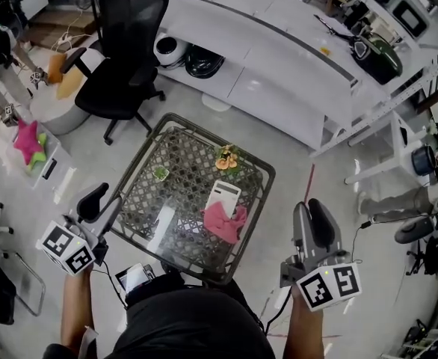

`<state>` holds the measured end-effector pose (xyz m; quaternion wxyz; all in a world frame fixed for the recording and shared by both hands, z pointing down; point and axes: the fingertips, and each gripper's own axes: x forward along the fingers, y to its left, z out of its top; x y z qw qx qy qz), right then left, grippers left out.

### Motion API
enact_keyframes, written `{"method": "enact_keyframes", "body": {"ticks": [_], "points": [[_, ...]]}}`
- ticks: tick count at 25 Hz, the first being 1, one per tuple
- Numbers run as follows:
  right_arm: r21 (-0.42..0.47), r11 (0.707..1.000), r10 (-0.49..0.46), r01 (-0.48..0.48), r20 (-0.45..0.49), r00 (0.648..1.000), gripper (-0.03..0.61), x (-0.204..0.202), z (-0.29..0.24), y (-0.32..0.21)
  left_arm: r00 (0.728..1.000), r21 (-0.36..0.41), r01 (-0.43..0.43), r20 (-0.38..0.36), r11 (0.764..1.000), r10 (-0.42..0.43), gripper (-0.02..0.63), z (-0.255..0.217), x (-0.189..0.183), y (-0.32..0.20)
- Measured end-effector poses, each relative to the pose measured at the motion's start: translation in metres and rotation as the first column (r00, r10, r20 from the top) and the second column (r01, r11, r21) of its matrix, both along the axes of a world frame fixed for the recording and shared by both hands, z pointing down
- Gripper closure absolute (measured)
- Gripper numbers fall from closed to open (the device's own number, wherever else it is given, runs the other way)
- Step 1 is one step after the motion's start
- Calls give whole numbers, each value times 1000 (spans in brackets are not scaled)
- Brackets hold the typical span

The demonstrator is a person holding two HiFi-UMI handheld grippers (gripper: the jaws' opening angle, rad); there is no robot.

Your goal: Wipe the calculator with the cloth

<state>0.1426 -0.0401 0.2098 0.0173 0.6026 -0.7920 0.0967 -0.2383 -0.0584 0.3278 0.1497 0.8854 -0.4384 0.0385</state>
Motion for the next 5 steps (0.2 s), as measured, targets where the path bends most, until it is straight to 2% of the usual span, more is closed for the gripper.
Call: {"method": "enact_keyframes", "body": {"ticks": [5], "points": [[-9, 1000, 8, -8, -5, 1000, 460, -4, 1, -2, 1000, -1, -4, -5, 1000, 4, 423, 0, -3, -5]]}}
